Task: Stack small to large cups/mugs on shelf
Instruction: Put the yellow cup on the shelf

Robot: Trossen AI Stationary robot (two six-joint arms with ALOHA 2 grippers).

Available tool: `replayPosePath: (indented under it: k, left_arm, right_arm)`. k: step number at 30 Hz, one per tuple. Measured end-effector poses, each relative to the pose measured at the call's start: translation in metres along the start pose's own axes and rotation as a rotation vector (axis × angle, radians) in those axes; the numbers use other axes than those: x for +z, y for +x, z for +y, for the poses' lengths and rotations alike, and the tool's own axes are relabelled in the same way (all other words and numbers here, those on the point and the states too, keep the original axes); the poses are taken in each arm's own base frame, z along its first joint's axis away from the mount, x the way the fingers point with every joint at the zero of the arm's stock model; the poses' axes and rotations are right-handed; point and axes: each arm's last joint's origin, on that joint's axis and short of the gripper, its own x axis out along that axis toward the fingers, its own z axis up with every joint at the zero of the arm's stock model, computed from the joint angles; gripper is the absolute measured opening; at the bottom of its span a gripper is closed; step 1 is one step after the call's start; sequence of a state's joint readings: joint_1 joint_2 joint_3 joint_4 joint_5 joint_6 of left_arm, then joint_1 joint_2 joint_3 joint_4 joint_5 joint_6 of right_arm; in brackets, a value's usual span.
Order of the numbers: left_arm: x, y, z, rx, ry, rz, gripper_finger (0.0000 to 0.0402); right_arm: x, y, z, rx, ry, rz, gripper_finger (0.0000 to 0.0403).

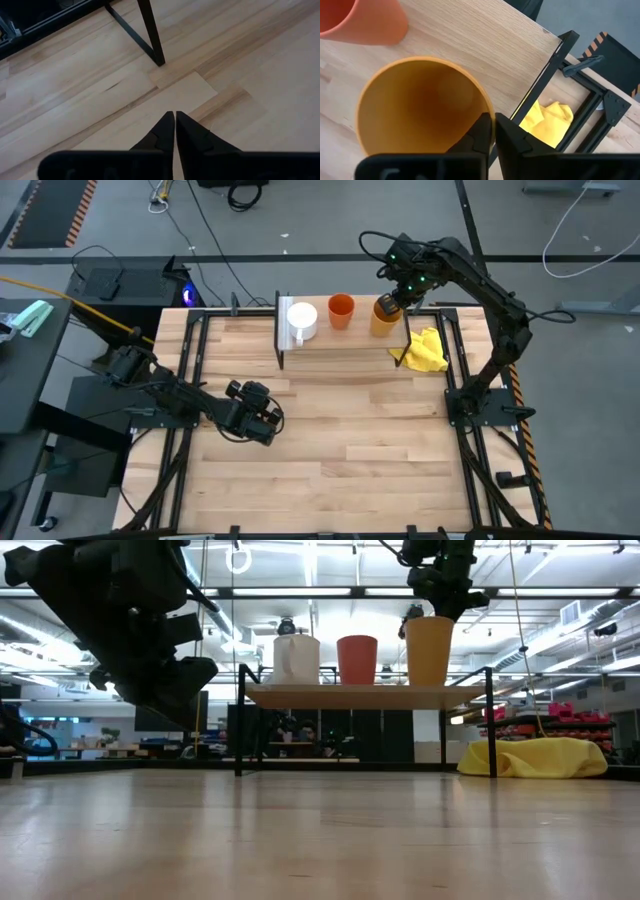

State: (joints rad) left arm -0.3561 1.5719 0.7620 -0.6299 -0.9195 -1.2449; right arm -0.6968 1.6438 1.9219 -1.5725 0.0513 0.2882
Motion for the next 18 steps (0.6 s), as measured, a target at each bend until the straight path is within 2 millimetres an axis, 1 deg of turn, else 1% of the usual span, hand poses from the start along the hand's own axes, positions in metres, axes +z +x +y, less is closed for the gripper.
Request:
replayPosePath:
  k: [4,11,18]
  left_arm:
    - [0.000,0.000,0.000,0.000,0.000,0.000,0.0023]
    - [0.000,0.000,0.000,0.000,0.000,0.000,0.0010]
    - [0.000,0.000,0.000,0.000,0.000,-0.001,0.0024]
  right_arm:
    - [0.000,-0.001,0.000,0.001,0.000,-0.002,0.0039]
    - [0.001,-0.011,0.002,0.014,-0.007,-0.042,0.0055]
    - [0.001,-0.014,0.001,0.017,-0.007,-0.055,0.0058]
